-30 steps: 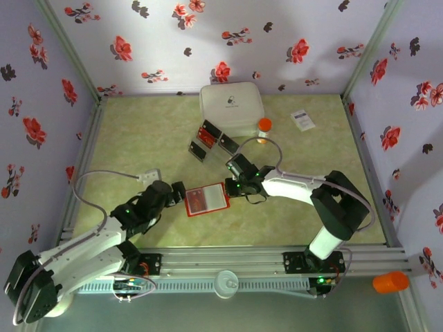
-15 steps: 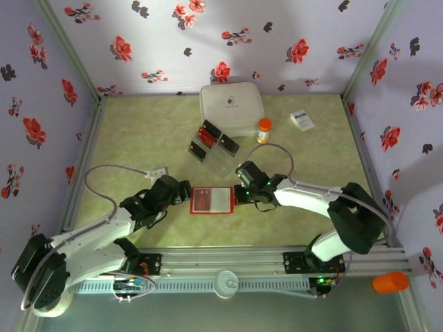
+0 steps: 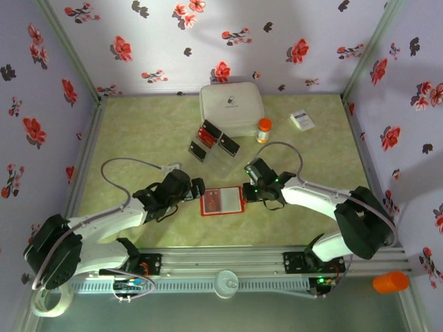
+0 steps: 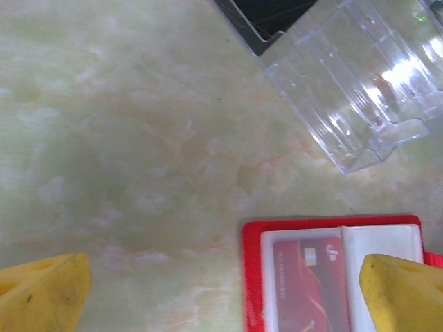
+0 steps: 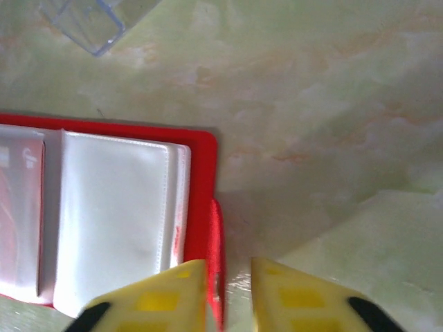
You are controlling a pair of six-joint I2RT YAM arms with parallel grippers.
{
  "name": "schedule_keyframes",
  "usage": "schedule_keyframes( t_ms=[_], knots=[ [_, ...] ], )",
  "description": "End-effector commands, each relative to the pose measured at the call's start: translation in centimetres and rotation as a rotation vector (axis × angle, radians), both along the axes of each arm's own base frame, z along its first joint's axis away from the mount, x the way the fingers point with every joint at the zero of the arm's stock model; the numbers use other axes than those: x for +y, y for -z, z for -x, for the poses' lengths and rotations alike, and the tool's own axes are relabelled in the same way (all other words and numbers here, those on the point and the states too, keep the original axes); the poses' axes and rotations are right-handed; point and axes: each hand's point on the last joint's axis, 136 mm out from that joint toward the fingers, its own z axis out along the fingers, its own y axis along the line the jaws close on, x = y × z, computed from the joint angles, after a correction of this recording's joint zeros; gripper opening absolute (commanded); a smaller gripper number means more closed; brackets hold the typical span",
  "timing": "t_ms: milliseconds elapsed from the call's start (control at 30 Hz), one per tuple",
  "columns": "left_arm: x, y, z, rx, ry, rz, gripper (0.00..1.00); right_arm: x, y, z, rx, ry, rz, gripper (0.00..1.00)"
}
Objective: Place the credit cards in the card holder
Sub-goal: Move the card holder to the center of the table.
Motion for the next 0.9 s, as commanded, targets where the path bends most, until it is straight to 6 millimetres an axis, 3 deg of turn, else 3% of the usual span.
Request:
schedule_keyframes(
  t_ms=[0, 200, 400, 500, 700, 867],
  knots=[
    [-1.7, -1.2, -0.7, -0.017, 0.019, 0.055, 1.0, -0.1, -0.6, 0.4, 0.006, -0.004, -0.015, 0.32],
    [-2.6, -1.0, -0.8, 0.01, 0.057, 0.04, 1.0, -1.3, -2.2, 1.4, -0.021, 0.058, -0.069, 0.3],
    [-4.1, -0.2, -0.4, 0.063, 0.137, 0.022, 1.0, -0.3, -3.2, 2.4, -0.015, 0.076, -0.211, 0.14],
    [-5.4, 0.3, -0.2, 0.093, 0.187, 0.037, 1.0, 0.8, -2.8, 2.6, 0.002, 0.072, -0.255, 0.08],
    [-6.8, 1.3, -0.3, 0.111, 0.214, 0.085, 1.0, 2.7, -1.0, 3.0, 0.02, 0.039, -0.232, 0.05],
    [-7.4, 1.4, -0.5, 0.096, 0.228, 0.115, 1.0, 3.0, 0.6, 2.8, 0.024, 0.042, -0.195, 0.02]
  ],
)
